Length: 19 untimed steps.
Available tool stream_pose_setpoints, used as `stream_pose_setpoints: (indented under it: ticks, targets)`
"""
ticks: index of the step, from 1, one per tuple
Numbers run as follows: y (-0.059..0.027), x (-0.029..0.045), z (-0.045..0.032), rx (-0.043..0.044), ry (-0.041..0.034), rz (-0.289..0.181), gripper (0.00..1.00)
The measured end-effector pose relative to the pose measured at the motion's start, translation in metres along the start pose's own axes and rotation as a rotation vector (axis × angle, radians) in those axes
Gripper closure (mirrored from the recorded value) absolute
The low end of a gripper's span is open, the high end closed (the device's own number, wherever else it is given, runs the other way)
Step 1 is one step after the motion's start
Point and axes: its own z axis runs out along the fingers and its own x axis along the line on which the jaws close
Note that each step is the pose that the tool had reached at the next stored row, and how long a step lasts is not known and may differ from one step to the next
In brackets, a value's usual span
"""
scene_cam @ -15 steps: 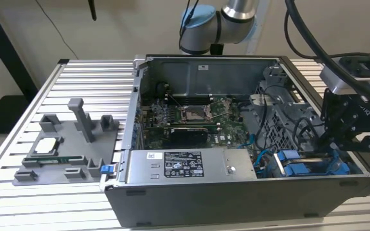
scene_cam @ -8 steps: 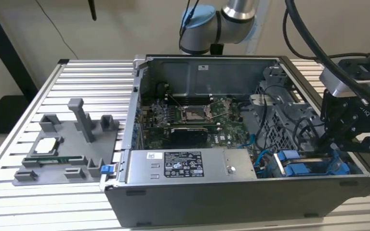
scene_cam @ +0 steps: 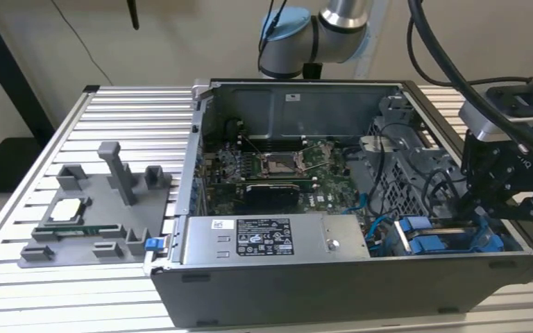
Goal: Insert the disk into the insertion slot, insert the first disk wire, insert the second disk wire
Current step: 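Insert the second disk wire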
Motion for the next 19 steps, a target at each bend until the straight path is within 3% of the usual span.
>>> stream_pose_setpoints:
  ticks: [19]
  targets:
    - [0.0, 0.0005, 0.0105, 0.0012, -0.0012, 0.017, 1.0]
